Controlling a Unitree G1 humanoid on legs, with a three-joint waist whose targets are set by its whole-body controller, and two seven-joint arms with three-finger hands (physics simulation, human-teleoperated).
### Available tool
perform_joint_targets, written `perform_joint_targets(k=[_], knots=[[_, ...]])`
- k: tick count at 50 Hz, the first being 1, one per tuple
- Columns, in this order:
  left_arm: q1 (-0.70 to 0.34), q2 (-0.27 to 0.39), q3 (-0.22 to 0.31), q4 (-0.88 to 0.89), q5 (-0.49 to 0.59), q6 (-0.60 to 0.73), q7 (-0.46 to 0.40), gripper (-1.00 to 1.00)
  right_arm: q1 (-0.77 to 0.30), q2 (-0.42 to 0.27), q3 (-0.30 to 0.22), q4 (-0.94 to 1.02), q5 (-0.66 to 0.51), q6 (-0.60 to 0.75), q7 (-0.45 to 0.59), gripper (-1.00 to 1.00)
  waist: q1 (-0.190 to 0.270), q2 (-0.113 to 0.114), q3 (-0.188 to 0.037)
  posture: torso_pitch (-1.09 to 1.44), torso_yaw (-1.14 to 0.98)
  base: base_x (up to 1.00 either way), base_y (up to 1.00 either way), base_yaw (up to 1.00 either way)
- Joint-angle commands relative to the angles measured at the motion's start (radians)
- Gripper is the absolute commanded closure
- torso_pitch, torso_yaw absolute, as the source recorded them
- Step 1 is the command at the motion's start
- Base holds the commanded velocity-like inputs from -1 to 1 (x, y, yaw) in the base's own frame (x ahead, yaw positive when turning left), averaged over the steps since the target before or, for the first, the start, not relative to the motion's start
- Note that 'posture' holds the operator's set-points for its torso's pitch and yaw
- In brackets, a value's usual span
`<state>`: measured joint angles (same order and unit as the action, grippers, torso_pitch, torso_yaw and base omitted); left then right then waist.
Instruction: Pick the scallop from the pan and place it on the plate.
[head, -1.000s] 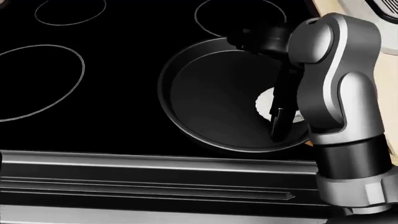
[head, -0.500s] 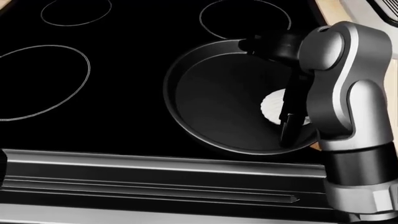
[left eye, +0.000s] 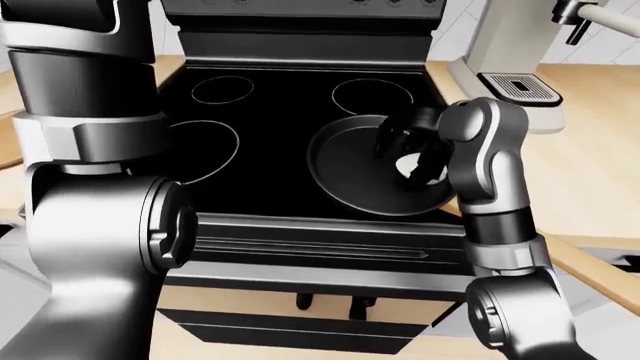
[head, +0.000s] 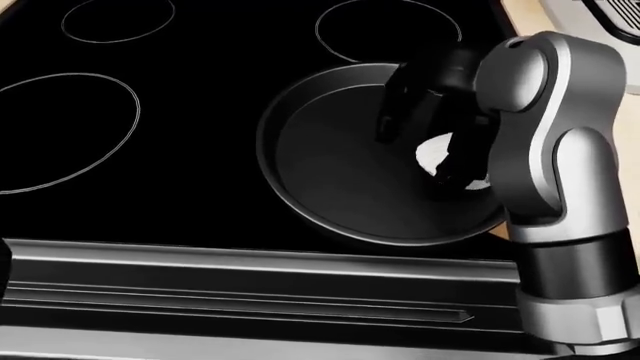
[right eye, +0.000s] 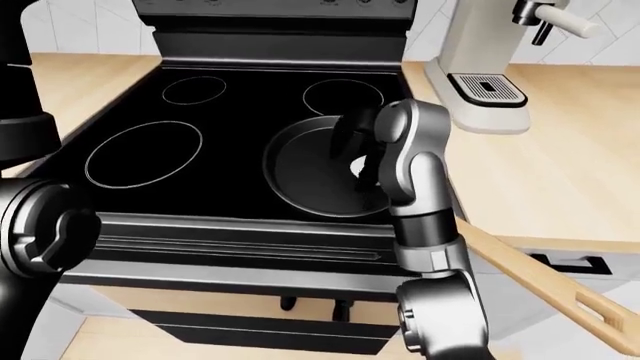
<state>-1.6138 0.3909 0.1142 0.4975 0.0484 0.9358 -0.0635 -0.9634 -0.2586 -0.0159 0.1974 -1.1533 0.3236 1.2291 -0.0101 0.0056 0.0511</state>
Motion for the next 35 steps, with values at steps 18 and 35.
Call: perform_joint_targets(k=[18,35], knots=[[-0.042,0.007,0.006,-0.028,0.005,-0.032,0.004,-1.0,-0.018,-0.006,-0.005,-0.012,-0.002,0.004,0.029,1.0,-0.003,0.003,-0.03,0.0,0.0,0.0,0.0,0.0],[-0.037,0.006,0.005,-0.042,0.004,-0.024,0.004,-1.0,-0.092,-0.008,-0.003,0.022,-0.005,0.007,0.045,1.0,-0.009,0.006,-0.022,0.0,0.0,0.0,0.0,0.0]])
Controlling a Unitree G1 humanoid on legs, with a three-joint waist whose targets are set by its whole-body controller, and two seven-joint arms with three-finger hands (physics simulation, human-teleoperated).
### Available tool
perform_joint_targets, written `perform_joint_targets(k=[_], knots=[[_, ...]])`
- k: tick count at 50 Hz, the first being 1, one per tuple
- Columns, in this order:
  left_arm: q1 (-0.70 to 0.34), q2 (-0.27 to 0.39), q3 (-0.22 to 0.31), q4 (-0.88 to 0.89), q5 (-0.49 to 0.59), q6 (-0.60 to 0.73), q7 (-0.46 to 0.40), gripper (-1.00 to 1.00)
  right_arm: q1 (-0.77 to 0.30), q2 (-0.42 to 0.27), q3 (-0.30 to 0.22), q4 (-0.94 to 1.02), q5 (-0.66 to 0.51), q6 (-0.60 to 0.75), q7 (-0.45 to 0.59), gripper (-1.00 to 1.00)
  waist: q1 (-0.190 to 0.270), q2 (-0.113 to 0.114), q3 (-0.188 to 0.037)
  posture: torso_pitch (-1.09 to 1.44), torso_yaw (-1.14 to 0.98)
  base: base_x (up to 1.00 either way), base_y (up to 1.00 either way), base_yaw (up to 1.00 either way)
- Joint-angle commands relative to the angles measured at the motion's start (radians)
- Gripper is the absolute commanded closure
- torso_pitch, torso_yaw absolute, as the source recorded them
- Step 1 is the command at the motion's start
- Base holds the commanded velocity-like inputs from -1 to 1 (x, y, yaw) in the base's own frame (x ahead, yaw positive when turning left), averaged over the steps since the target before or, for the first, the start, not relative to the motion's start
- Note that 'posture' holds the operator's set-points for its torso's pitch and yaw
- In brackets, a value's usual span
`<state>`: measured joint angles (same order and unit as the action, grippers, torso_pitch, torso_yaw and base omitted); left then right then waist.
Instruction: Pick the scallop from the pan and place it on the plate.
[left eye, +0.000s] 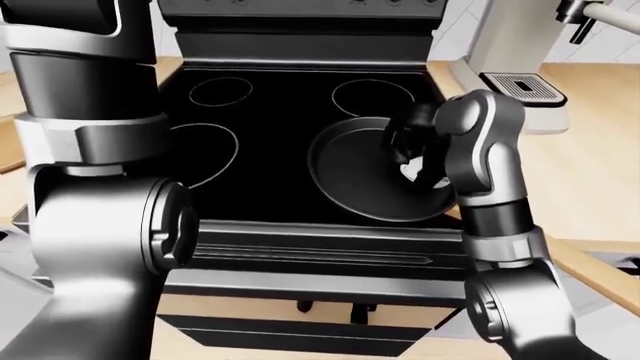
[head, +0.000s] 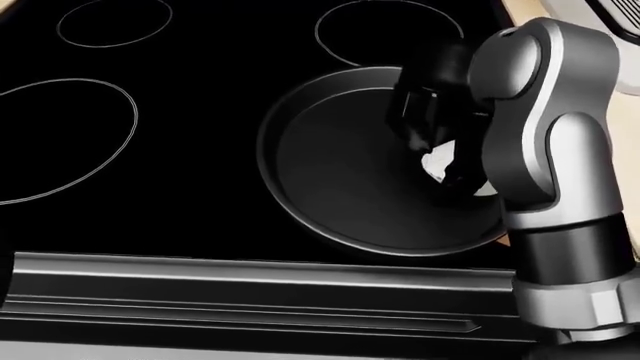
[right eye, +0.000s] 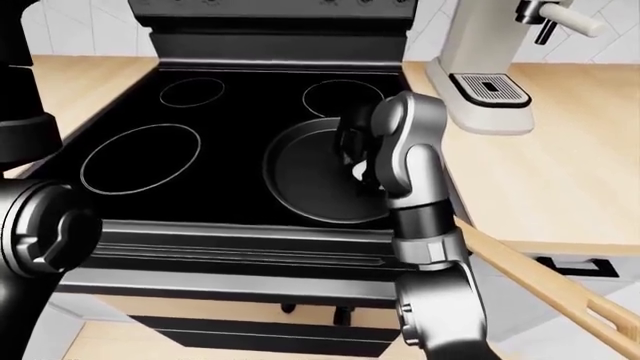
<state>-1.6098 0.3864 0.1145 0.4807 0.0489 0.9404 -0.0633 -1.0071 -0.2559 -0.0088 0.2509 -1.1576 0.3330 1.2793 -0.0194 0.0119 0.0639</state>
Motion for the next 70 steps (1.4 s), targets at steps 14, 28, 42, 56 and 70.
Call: perform_joint_targets(k=[14,28,42,56,70], knots=[[-0.037,0.01,0.004,-0.024,0.005,-0.031,0.001,-1.0,-0.191,-0.029,-0.013,0.034,0.008,0.004,0.016,1.0,0.0,0.002,-0.028,0.0,0.0,0.0,0.0,0.0],[-0.055,0.016,0.003,-0.011,0.011,-0.03,-0.005,-1.0,-0.383,-0.064,-0.023,0.182,0.044,-0.003,-0.011,1.0,0.002,0.005,-0.025,0.0,0.0,0.0,0.0,0.0],[-0.063,0.024,0.006,-0.002,0.012,-0.033,-0.007,-1.0,-0.579,-0.129,-0.031,0.375,0.112,-0.031,-0.089,1.0,0.001,0.007,-0.022,0.0,0.0,0.0,0.0,0.0],[-0.064,0.025,0.007,0.002,0.015,-0.035,-0.008,-1.0,-0.604,-0.156,-0.028,0.408,0.146,-0.046,-0.089,1.0,0.0,0.005,-0.019,0.0,0.0,0.0,0.0,0.0],[-0.068,0.028,0.007,0.005,0.014,-0.035,-0.01,-1.0,-0.599,-0.16,-0.026,0.386,0.147,-0.037,-0.069,1.0,0.019,-0.012,-0.055,0.0,0.0,-0.05,0.16,0.0]])
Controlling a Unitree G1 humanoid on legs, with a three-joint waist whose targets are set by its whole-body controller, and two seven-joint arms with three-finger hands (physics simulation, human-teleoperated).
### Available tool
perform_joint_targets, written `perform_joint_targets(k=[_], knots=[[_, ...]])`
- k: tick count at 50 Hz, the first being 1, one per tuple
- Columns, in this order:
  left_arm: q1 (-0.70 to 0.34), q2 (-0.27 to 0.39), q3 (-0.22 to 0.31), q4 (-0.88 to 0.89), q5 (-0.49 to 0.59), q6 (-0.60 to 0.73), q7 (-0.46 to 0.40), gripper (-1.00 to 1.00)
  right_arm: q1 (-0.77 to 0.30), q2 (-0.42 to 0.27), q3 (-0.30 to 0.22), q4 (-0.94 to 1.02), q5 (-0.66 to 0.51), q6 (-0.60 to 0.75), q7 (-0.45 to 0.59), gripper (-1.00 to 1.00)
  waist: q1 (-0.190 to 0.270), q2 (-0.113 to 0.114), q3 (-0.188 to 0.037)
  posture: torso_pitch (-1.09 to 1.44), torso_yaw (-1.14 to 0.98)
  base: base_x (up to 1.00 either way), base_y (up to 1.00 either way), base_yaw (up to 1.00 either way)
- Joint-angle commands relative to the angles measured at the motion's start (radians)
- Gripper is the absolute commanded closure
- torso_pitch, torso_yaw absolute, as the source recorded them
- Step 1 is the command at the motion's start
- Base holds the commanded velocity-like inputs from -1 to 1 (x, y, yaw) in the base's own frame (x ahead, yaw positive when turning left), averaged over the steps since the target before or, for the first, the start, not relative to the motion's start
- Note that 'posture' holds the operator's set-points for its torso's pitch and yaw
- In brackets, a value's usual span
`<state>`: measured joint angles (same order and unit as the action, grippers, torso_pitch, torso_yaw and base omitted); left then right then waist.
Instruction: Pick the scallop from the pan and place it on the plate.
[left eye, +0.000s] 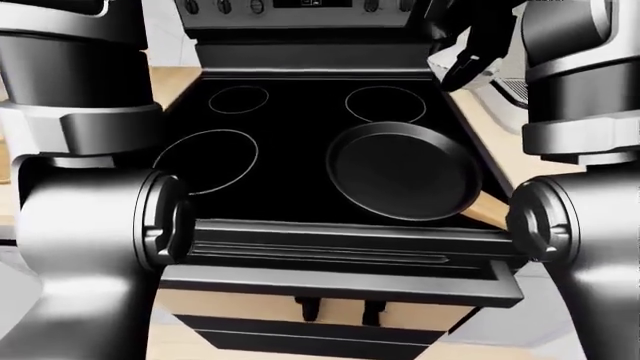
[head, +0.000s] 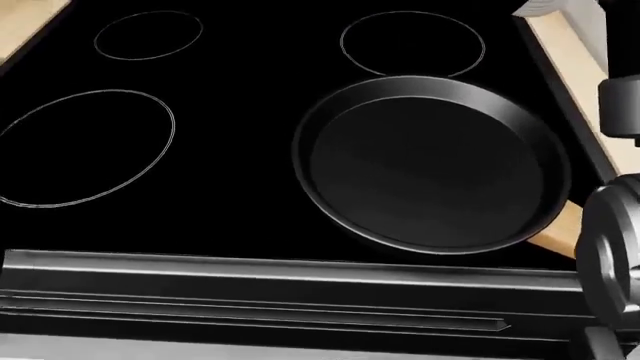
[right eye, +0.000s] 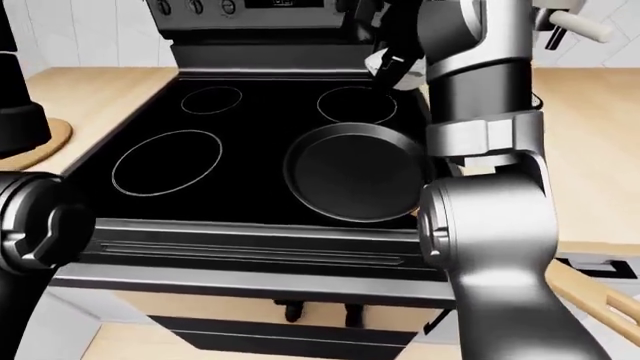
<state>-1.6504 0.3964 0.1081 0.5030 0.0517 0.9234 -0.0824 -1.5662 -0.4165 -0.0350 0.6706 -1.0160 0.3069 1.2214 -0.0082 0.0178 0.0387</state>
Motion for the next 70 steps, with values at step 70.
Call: perform_joint_targets(k=[70], knots=[[-0.032,0.011,0.01,-0.028,0.018,-0.007,0.007,-1.0,-0.011,0.006,-0.002,-0.053,0.022,-0.032,-0.021,1.0,-0.021,-0.007,0.018,0.0,0.0,-0.16,0.22,0.0]])
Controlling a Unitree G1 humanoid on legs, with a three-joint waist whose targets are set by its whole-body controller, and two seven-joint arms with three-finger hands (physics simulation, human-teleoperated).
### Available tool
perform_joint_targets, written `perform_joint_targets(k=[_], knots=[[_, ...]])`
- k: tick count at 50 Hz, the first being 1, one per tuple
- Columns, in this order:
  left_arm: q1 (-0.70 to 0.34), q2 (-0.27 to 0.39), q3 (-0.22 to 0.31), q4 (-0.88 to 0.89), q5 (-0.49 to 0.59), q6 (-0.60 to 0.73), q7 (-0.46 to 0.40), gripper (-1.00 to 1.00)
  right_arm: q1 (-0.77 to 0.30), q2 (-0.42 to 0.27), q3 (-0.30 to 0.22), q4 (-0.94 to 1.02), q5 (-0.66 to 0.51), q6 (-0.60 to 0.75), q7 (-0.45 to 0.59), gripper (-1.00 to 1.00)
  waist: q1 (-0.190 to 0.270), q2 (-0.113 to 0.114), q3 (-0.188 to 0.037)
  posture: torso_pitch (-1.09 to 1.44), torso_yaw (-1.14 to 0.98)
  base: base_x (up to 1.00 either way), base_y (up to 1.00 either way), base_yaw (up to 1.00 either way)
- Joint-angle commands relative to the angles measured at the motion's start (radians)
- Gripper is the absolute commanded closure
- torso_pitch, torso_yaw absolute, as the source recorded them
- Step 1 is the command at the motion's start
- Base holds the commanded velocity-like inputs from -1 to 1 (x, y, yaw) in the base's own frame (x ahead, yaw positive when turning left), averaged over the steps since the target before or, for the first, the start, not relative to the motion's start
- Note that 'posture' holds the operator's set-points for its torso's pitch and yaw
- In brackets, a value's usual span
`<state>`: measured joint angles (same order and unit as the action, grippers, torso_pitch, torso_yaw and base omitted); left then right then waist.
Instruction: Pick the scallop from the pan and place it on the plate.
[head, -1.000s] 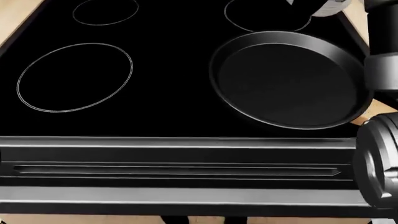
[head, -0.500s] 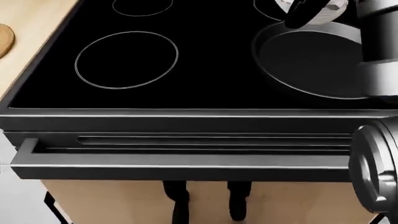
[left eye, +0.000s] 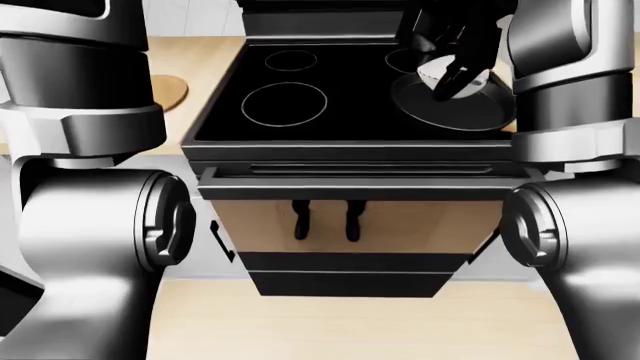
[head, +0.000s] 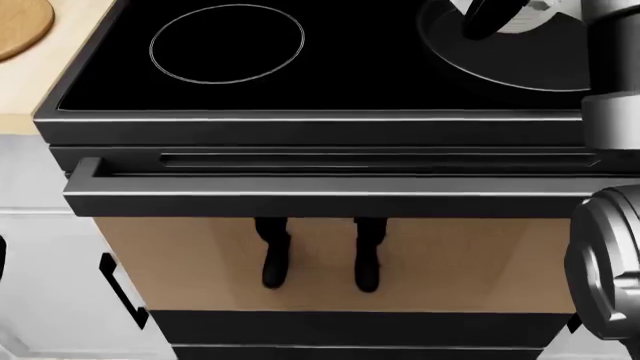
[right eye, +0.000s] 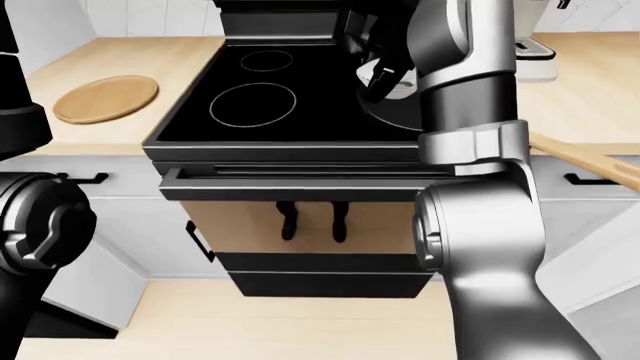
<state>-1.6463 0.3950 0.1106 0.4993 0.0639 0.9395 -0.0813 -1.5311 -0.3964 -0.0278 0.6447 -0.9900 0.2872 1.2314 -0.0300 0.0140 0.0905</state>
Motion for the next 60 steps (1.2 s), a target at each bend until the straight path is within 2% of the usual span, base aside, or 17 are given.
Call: perform_joint_targets(k=[1,14,15,16,23,28,29,30,32,37,46,49,50,53,55,58,60], knots=[[-0.038,0.014,0.008,-0.022,0.006,-0.024,0.005,-1.0,-0.049,-0.017,-0.007,-0.021,-0.006,-0.021,-0.039,1.0,-0.002,0.0,-0.037,0.0,0.0,0.0,0.0,0.0],[-0.043,0.008,0.007,-0.016,0.004,-0.026,0.01,-1.0,-0.059,-0.028,-0.016,0.006,-0.003,-0.018,-0.078,1.0,0.01,-0.011,-0.033,0.0,0.0,0.0,0.0,0.0],[-0.042,0.009,0.008,-0.019,0.004,-0.024,0.009,-1.0,-0.058,-0.029,-0.016,0.002,-0.003,-0.014,-0.074,1.0,0.012,-0.002,-0.062,0.0,0.0,0.0,0.12,0.0],[-0.042,0.009,0.007,-0.021,0.004,-0.024,0.009,-1.0,-0.057,-0.03,-0.017,0.0,-0.002,-0.012,-0.072,1.0,0.017,-0.01,-0.067,0.0,0.0,0.0,0.19,0.0],[-0.04,0.01,0.008,-0.025,0.004,-0.021,0.009,-1.0,-0.051,-0.03,-0.014,-0.015,0.0,-0.001,-0.06,1.0,0.027,-0.036,-0.082,0.0,0.0,0.0,0.47,0.0],[-0.038,0.009,0.007,-0.028,0.003,-0.019,0.008,-1.0,-0.045,-0.029,-0.013,-0.027,-0.003,0.008,-0.054,1.0,0.013,0.021,-0.057,0.0,0.0,0.0,0.55,0.0],[-0.038,0.009,0.007,-0.029,0.003,-0.018,0.008,-1.0,-0.046,-0.029,-0.013,-0.026,-0.002,0.008,-0.054,1.0,0.008,0.05,-0.063,0.0,0.0,0.0,0.55,0.0],[-0.037,0.009,0.007,-0.03,0.003,-0.018,0.008,-1.0,-0.046,-0.029,-0.013,-0.026,-0.002,0.008,-0.053,1.0,0.006,0.101,-0.079,0.0,0.0,0.0,0.55,0.0],[-0.034,0.009,0.007,-0.031,0.004,-0.019,0.009,-1.0,-0.044,-0.029,-0.013,-0.028,-0.002,0.009,-0.053,1.0,0.005,0.072,-0.064,0.0,0.0,0.0,0.55,0.0],[-0.034,0.009,0.006,-0.03,0.005,-0.02,0.007,-1.0,-0.041,-0.028,-0.013,-0.024,0.0,0.004,-0.054,1.0,-0.001,0.018,-0.063,0.0,0.0,0.0,0.51,0.0],[-0.041,0.009,0.005,-0.025,0.008,-0.021,0.005,-1.0,-0.05,-0.026,-0.01,-0.013,-0.001,-0.005,-0.052,1.0,0.003,-0.024,-0.069,0.0,0.0,0.0,0.41,0.0],[-0.041,0.008,0.005,-0.023,0.008,-0.022,0.005,-1.0,-0.053,-0.026,-0.01,-0.008,-0.001,-0.007,-0.054,1.0,0.012,-0.066,-0.077,0.0,0.0,0.0,0.33,0.0],[-0.041,0.007,0.005,-0.023,0.009,-0.023,0.005,-1.0,-0.051,-0.028,-0.01,-0.009,-0.003,-0.007,-0.054,1.0,0.014,-0.042,-0.071,0.0,0.0,0.0,0.34,0.0],[-0.04,0.007,0.005,-0.023,0.009,-0.023,0.005,-1.0,-0.047,-0.03,-0.01,-0.01,-0.007,-0.006,-0.055,1.0,0.025,-0.06,-0.088,0.0,0.0,0.0,0.33,0.0],[-0.041,0.008,0.006,-0.022,0.009,-0.023,0.005,-1.0,-0.048,-0.03,-0.011,-0.011,-0.006,-0.006,-0.054,1.0,0.032,-0.052,-0.088,0.0,0.0,0.0,0.33,0.0],[-0.042,0.008,0.006,-0.025,0.009,-0.021,0.005,-1.0,-0.046,-0.028,-0.011,-0.013,-0.006,-0.006,-0.053,1.0,0.034,-0.022,-0.066,0.0,0.0,0.0,0.33,0.0],[-0.039,0.007,0.006,-0.028,0.009,-0.02,0.005,-1.0,-0.046,-0.027,-0.011,-0.014,-0.006,-0.006,-0.052,1.0,0.029,0.019,-0.067,0.0,0.0,0.0,0.33,0.0]])
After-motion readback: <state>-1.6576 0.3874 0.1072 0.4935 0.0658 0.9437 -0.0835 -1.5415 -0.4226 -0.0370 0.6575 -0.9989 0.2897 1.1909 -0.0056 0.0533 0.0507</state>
